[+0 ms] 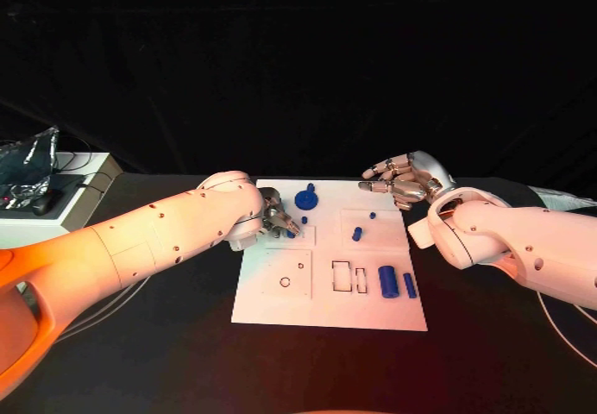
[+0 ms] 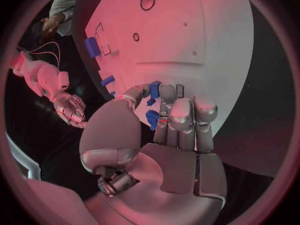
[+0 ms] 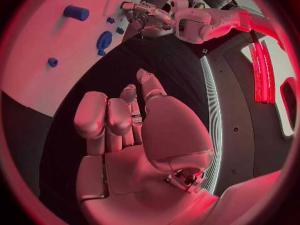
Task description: Assemble the parts on the task board
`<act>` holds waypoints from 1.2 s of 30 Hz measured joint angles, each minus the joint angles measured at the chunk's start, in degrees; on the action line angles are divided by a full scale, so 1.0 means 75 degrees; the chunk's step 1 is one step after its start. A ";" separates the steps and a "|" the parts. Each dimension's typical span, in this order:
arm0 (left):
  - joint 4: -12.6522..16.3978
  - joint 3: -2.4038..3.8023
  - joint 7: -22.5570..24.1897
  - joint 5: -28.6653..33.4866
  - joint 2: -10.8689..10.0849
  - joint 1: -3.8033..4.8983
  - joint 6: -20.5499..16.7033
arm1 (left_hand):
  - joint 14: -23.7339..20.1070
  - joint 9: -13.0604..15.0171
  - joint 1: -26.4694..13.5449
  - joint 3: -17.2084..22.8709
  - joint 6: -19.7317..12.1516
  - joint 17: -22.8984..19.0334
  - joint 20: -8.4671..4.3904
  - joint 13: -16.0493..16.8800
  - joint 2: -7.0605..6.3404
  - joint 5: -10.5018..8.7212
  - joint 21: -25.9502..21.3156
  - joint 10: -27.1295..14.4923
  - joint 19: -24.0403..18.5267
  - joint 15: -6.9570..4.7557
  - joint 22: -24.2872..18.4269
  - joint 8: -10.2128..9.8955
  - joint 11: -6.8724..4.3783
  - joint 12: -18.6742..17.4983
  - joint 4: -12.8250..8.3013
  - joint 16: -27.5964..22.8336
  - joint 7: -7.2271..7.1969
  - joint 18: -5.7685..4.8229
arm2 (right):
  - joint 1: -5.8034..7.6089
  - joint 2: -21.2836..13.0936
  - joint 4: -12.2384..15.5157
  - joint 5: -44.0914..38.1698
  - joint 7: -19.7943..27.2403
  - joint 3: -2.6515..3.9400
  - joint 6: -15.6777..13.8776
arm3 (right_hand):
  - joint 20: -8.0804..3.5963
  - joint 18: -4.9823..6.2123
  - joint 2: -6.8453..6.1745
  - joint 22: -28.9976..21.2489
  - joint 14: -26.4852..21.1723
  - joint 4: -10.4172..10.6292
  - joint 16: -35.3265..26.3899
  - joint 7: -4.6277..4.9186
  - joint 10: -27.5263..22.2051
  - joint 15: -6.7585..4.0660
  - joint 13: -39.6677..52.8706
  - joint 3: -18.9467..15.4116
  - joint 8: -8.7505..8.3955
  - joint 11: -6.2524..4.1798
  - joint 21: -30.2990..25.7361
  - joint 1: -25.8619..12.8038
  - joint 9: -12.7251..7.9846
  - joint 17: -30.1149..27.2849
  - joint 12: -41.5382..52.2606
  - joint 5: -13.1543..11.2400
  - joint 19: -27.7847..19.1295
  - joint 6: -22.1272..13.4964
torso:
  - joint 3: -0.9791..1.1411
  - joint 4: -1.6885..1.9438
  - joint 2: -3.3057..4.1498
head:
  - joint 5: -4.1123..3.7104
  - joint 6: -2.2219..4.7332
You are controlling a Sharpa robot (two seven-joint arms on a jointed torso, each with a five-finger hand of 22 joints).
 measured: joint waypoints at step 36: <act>0.0081 -0.0002 0.0042 0.0009 -0.0070 -0.0044 -0.0168 | 0.0000 -0.0239 0.1012 -0.3562 0.0188 -0.0101 0.0009 0.0049 0.1255 -0.1948 -0.0175 -0.0059 0.0120 0.0000 0.0252 0.0037 -0.0106 0.0123 0.0340 0.0043 -0.0137 0.0000 | -0.0010 0.0001 -0.0005 0.0001 0.0003 0.0000 0.0002 | 0.0000 0.0000 0.0000 0.0005 0.0000 -0.0001 0.0000 -0.0001 0.0013 0.0000 0.0004 0.0000 -0.0037 0.0013 0.0000 0.0000 -0.0002 -0.0008 0.0000 0.0000 0.0000 -0.0001 | -0.0011 0.0001 -0.0005 | -0.0013 -0.0012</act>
